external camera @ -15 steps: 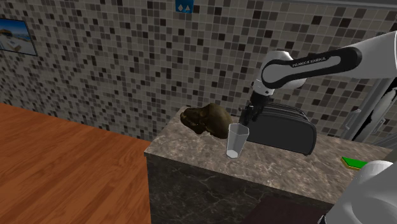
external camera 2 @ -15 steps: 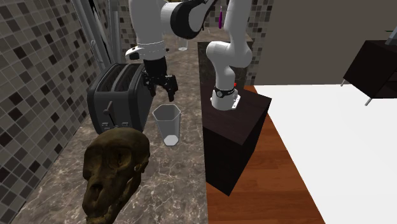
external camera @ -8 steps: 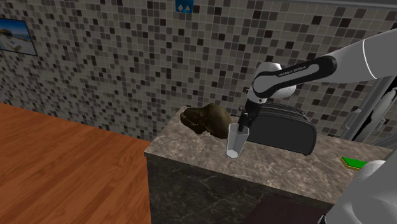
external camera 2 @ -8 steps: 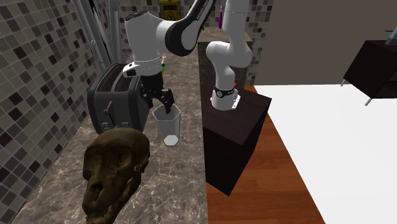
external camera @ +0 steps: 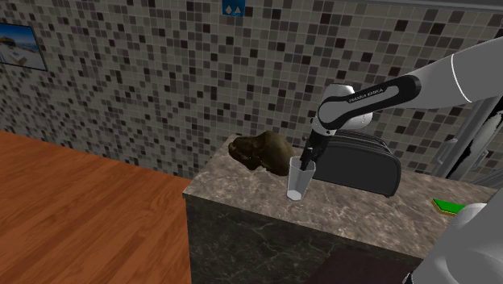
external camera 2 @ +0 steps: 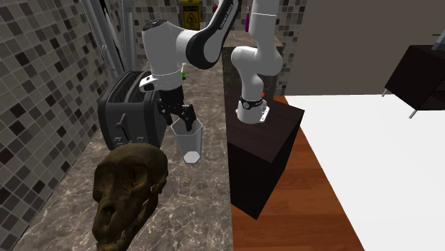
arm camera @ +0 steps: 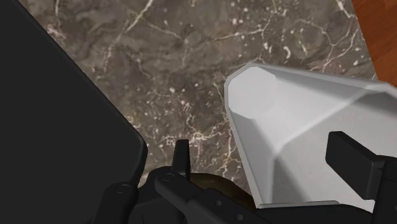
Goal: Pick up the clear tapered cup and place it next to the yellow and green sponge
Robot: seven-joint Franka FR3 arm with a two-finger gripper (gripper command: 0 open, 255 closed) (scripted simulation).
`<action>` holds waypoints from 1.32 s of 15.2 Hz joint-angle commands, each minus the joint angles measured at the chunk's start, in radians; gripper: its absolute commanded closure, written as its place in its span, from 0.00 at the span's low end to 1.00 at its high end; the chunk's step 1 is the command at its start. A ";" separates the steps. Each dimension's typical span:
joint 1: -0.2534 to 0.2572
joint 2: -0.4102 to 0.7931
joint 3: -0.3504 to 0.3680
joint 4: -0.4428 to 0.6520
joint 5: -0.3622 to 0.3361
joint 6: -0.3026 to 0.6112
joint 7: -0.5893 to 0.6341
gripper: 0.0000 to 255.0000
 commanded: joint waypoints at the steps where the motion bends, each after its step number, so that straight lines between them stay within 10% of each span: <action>1: 0.000 0.000 0.000 0.000 0.000 0.000 0.000 0.00; 2: 0.000 0.000 0.000 0.000 0.000 0.000 0.000 0.00; 3: 0.000 0.000 0.000 0.000 0.000 0.000 0.000 1.00; 20: -0.003 -0.053 0.004 0.060 -0.019 -0.111 0.022 1.00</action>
